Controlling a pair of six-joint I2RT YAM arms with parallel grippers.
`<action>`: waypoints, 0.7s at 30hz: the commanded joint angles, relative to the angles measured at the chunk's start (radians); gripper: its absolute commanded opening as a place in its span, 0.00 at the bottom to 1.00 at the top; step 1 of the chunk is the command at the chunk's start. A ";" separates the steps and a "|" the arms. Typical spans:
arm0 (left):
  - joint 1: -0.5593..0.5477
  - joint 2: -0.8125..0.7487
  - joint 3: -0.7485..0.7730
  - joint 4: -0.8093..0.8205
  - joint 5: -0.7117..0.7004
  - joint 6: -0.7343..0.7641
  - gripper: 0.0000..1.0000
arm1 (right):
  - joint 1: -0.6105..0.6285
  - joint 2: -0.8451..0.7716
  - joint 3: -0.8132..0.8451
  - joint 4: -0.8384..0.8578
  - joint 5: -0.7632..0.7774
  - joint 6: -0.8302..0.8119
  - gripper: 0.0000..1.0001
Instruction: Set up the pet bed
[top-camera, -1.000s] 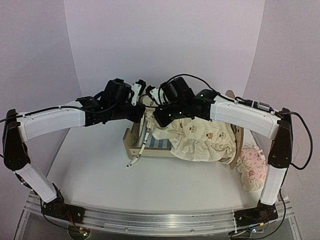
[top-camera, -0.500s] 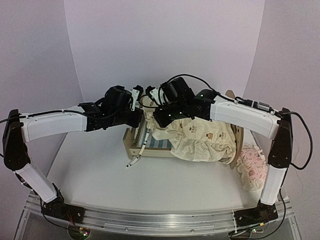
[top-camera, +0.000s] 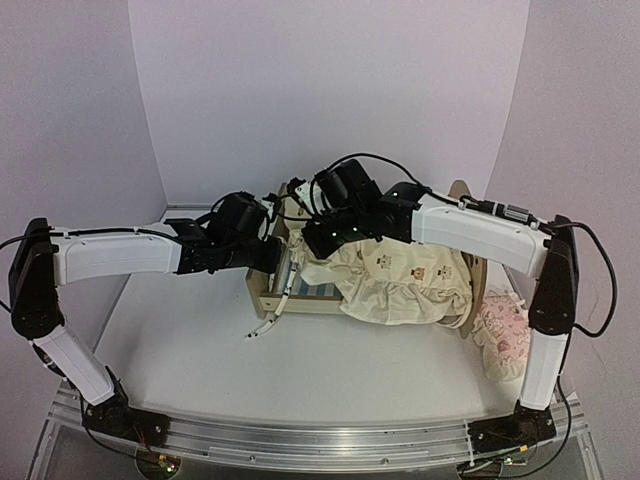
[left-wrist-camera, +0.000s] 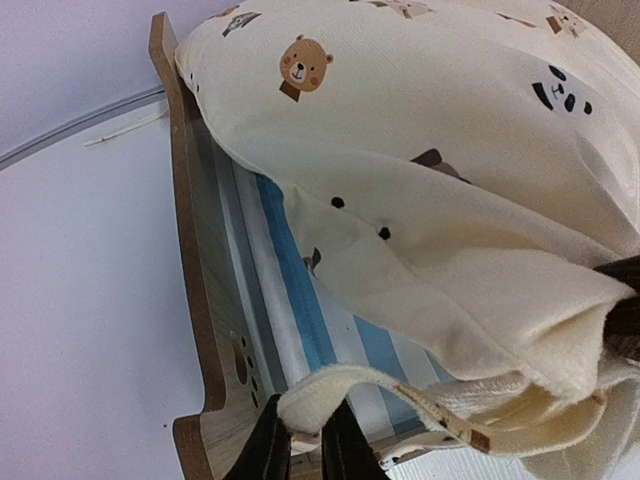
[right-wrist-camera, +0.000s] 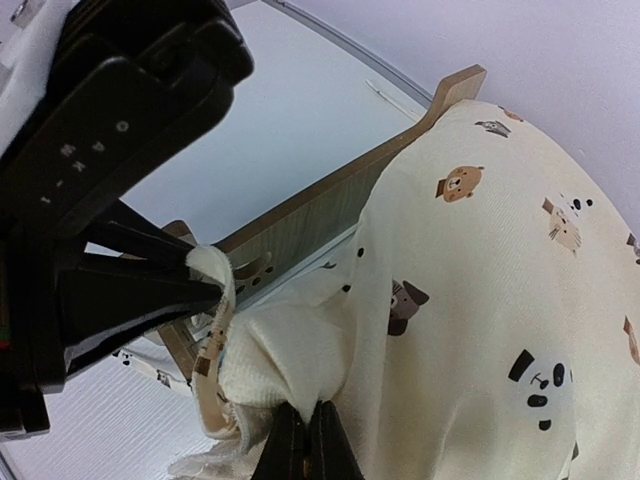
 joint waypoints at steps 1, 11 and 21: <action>0.001 -0.005 0.031 -0.118 0.017 -0.083 0.22 | 0.001 0.033 0.070 0.012 0.030 0.009 0.00; 0.000 -0.081 0.053 -0.279 0.048 -0.138 0.61 | 0.002 0.096 0.113 -0.004 0.060 0.007 0.00; 0.000 -0.136 -0.011 -0.334 0.005 -0.161 0.55 | 0.002 0.124 0.141 -0.025 0.174 0.002 0.00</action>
